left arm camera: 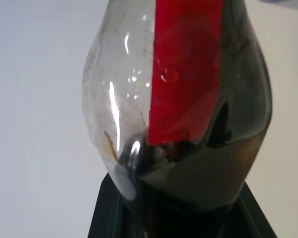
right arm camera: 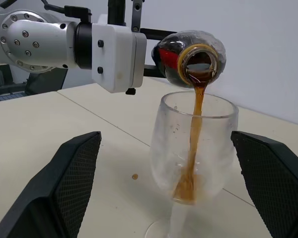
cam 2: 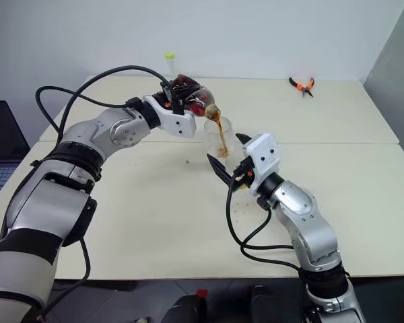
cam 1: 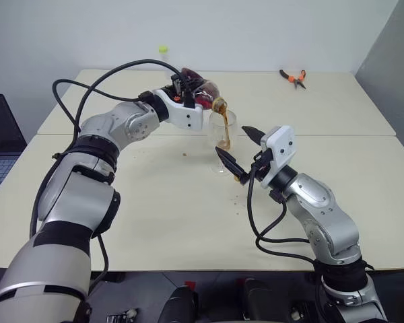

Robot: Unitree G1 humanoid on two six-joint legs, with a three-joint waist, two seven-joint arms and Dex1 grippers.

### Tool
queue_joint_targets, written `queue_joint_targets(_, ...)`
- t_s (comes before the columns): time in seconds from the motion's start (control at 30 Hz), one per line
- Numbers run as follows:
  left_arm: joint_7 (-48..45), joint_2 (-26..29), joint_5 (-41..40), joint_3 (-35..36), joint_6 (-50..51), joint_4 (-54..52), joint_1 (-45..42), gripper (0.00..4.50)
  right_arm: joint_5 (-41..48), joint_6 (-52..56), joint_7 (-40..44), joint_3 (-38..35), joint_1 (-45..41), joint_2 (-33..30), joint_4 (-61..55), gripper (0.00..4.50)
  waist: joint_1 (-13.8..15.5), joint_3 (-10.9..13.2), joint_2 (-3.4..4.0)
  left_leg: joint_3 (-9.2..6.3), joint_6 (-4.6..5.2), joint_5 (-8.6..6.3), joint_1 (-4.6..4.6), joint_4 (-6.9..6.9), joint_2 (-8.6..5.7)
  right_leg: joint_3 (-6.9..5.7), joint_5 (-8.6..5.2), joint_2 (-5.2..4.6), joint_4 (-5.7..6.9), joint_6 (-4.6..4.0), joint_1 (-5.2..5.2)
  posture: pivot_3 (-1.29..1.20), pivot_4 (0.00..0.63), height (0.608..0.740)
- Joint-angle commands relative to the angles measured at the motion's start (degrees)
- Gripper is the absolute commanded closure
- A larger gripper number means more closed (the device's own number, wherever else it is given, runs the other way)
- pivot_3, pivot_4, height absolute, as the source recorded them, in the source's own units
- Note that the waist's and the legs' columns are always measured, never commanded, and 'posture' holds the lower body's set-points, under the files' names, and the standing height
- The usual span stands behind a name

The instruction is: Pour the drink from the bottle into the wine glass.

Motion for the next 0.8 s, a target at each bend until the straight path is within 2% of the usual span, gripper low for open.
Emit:
queue_joint_targets(0.03, 1.7, 1.2, -0.4, 0.5, -0.2, -0.4, -3.2, 3.76, 0.2, -0.1, 0.2, -0.2, -0.6, 0.0, -1.6, 0.0, 0.0, 0.0, 0.0, 0.0, 0.0, 0.0, 0.0, 0.0, 0.0, 0.0, 0.0, 0.0, 0.0, 0.0, 0.0, 0.0, 0.15, 0.74)
queue_joint_targets(0.8, 4.3, 2.6, 1.1, -1.0, 1.4, 1.4, -4.7, 3.76, 0.3, -0.1, 0.1, -0.5, -0.8, 0.1, -1.4, 0.0, 0.0, 0.0, 0.0, 0.0, 0.0, 0.0, -0.01, 0.08, -0.01, 0.0, -0.01, 0.0, 0.07, 0.01, 0.0, 0.0, 0.15, 0.74)
